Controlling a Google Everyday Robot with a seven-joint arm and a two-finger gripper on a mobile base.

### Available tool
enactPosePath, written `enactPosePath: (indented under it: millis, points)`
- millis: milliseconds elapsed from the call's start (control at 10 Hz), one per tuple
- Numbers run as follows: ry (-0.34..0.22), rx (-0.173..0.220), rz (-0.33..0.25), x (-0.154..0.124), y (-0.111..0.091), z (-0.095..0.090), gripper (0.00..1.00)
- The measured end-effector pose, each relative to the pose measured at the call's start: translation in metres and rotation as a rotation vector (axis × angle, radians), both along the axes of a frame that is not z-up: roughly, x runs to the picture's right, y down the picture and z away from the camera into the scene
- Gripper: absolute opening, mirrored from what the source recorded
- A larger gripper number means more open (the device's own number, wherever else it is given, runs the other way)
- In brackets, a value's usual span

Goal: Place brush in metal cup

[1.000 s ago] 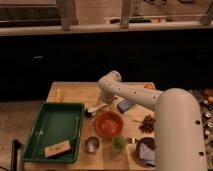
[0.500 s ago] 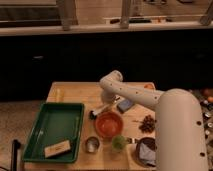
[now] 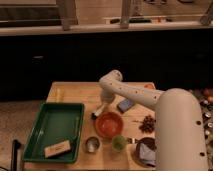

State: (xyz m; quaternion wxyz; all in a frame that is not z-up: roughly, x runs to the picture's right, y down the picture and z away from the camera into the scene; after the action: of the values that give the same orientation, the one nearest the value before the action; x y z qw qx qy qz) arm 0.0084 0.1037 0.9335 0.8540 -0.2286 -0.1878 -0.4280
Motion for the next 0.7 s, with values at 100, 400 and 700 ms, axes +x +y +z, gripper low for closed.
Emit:
enactPosePath:
  millis: [100, 400, 700]
  points:
    - [-0.003, 0.012, -0.005, -0.001, -0.005, -0.003, 0.00]
    - [-0.010, 0.040, -0.010, -0.004, -0.018, -0.012, 0.00]
    - [-0.007, 0.063, -0.003, -0.006, -0.032, -0.016, 0.00]
